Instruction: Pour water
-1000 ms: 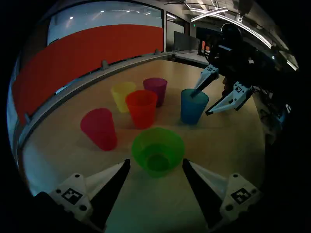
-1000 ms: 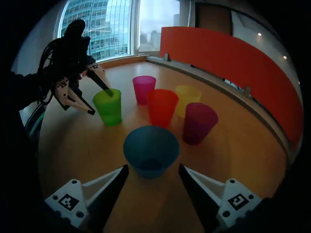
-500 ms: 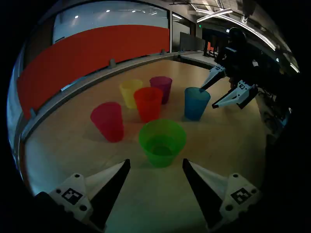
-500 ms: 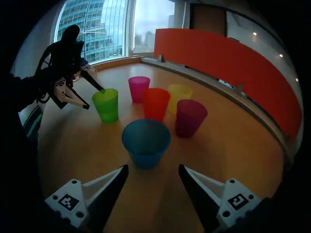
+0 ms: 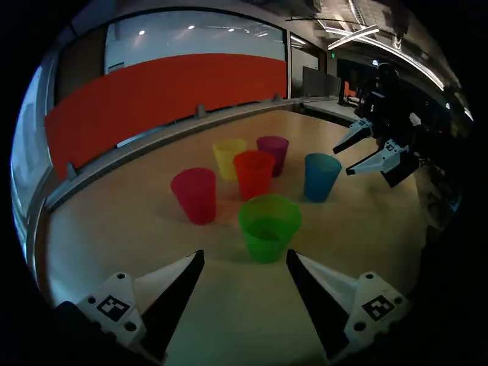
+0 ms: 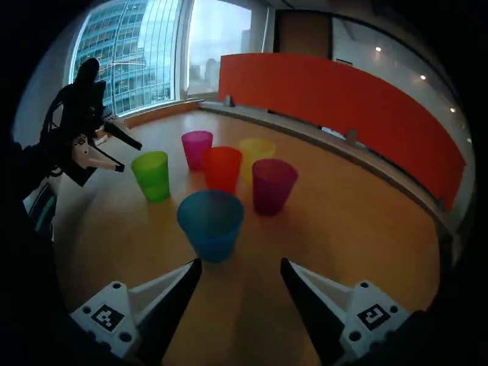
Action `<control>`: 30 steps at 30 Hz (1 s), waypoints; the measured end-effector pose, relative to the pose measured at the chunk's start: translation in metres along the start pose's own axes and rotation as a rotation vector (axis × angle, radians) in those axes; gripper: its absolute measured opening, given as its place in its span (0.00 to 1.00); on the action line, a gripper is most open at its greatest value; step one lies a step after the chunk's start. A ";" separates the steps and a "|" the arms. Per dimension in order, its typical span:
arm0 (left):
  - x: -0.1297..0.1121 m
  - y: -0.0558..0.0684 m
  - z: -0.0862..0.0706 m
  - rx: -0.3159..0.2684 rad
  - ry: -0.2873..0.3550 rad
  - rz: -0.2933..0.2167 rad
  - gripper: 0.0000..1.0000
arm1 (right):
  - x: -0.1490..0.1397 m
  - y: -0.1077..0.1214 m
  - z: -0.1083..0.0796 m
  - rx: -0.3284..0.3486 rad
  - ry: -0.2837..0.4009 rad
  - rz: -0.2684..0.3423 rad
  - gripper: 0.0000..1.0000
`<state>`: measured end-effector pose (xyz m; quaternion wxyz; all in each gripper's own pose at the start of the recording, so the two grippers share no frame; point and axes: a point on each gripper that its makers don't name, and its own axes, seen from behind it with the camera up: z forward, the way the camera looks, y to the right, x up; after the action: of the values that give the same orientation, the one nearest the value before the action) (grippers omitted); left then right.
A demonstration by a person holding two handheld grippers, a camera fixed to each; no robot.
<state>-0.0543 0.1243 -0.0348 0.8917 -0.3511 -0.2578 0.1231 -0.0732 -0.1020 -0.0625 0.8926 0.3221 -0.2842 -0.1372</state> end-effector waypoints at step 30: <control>0.068 -0.065 -0.054 0.359 0.367 -0.122 1.00 | 0.066 0.092 -0.052 -0.437 0.335 0.092 1.00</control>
<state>0.0344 0.0748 0.0019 0.9773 -0.1877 -0.0865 0.0469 0.0164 -0.0349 -0.0081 0.9807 0.1267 -0.1107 -0.0995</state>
